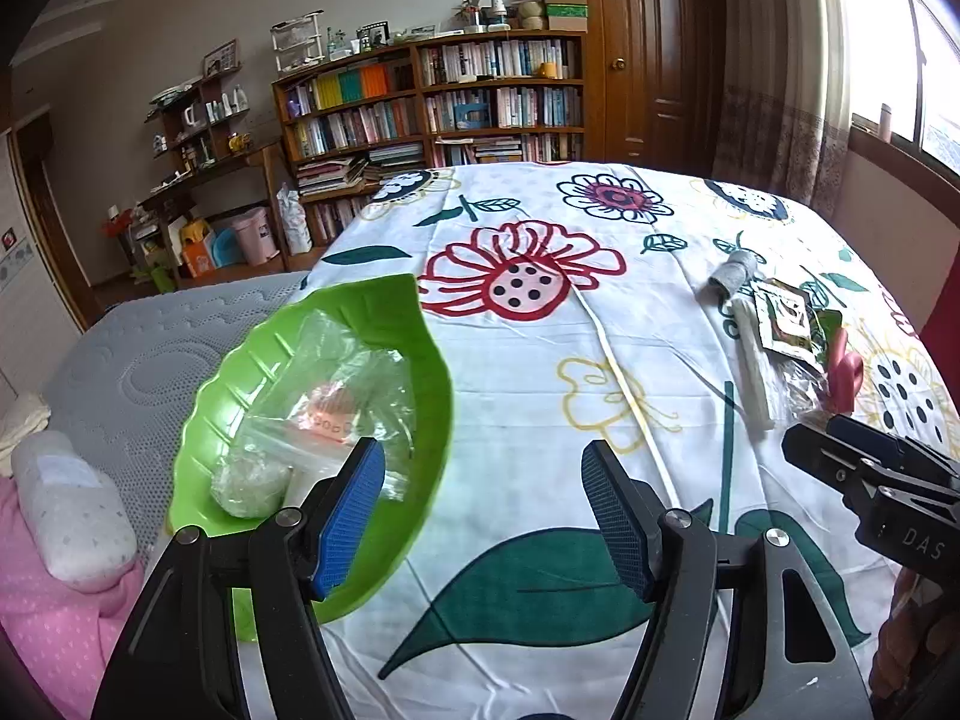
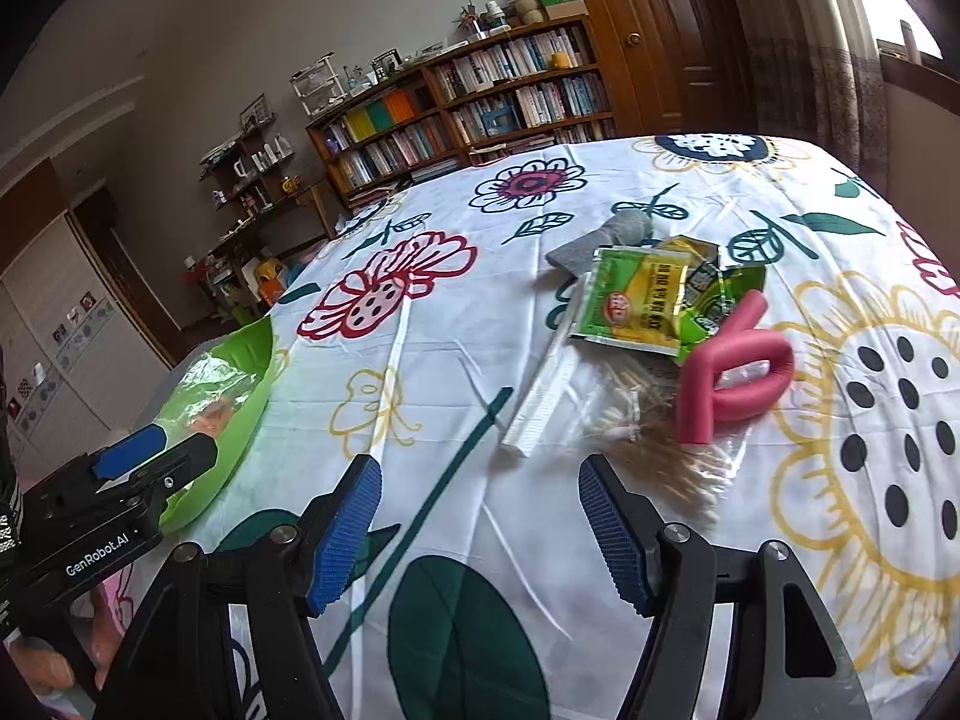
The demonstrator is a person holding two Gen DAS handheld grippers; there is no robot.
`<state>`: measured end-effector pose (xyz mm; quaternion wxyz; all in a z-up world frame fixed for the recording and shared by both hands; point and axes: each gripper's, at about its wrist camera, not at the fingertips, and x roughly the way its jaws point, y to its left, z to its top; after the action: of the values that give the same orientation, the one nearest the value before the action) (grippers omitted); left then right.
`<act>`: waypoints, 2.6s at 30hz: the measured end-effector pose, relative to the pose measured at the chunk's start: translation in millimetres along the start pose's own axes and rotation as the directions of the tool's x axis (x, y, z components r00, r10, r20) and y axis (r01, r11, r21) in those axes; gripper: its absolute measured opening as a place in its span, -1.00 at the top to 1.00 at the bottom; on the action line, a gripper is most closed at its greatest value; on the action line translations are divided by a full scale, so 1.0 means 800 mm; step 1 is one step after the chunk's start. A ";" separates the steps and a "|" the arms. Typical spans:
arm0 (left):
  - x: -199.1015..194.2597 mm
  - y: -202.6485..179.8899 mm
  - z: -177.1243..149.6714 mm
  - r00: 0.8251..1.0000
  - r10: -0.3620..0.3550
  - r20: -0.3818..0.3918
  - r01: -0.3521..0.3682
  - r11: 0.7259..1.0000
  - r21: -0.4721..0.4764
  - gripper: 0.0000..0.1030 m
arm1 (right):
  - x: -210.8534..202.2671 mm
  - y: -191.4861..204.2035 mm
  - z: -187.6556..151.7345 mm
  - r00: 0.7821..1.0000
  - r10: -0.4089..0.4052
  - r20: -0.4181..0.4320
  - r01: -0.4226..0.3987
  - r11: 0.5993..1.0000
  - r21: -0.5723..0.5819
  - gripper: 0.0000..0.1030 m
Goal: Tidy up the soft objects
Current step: 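Withdraw both grippers from the plate back toward the table items, then grasp the pink foam tube with the right gripper while the left grasps the green printed sachet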
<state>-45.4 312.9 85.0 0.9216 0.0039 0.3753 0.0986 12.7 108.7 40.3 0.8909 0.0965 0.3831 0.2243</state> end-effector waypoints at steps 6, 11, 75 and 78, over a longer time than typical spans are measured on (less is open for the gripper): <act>0.014 -0.044 0.002 0.998 -0.055 -0.029 0.056 0.998 0.040 -0.34 | -0.025 -0.064 0.003 0.996 -0.082 0.026 0.079 0.992 0.094 -0.40; 0.022 -0.073 0.006 0.995 -0.086 -0.041 0.090 0.993 0.079 -0.34 | -0.028 -0.103 0.011 0.994 -0.110 0.024 0.104 0.979 0.174 -0.39; 0.182 -0.274 0.108 0.942 -0.285 -0.178 0.318 0.928 0.195 -0.49 | -0.027 -0.186 0.019 0.983 -0.181 0.039 0.167 0.955 0.243 -0.07; 0.183 -0.271 0.108 0.936 -0.304 -0.177 0.335 0.924 0.183 -0.25 | -0.026 -0.187 0.019 0.983 -0.181 0.040 0.167 0.956 0.242 -0.07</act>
<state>155.7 133.5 28.6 0.8899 0.0329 0.4453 -0.0936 59.7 -32.7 12.6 0.9005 0.1753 0.3867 0.0943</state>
